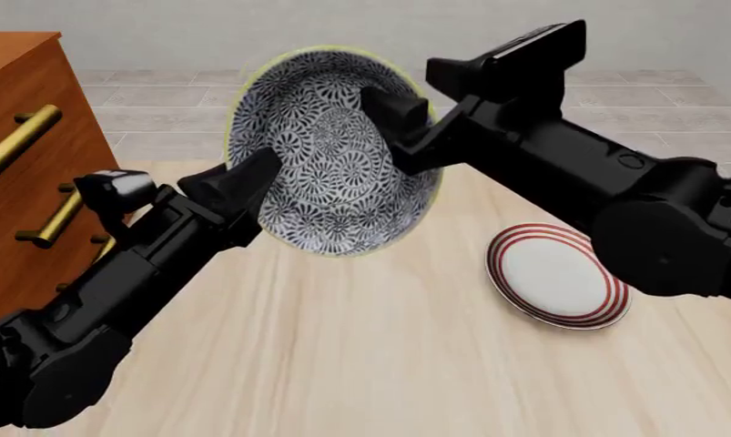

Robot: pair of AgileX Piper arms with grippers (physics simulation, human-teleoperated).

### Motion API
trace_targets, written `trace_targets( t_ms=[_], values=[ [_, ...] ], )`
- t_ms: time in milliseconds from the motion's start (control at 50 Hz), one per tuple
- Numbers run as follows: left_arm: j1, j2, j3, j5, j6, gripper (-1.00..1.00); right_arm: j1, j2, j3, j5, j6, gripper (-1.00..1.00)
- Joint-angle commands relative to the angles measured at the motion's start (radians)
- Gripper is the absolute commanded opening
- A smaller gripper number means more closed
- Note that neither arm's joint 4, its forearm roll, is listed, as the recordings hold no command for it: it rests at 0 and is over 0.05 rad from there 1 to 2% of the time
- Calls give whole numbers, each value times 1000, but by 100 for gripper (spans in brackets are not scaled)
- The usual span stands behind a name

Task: Put the bowl on top of the cabinet.

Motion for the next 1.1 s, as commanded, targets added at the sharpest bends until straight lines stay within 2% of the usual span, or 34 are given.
trace_targets(
  t_ms=[20, 700, 1100],
  values=[
    [-9, -5, -5, -8, 1, -100, 9, -2, 12, -1, 2, 100],
    [3, -24, -14, 11, 7, -100, 93, -25, 1, 35, -17, 100],
    [2, -19, -17, 17, 18, -100, 115, -41, 7, 44, -33, 100]
  ],
)
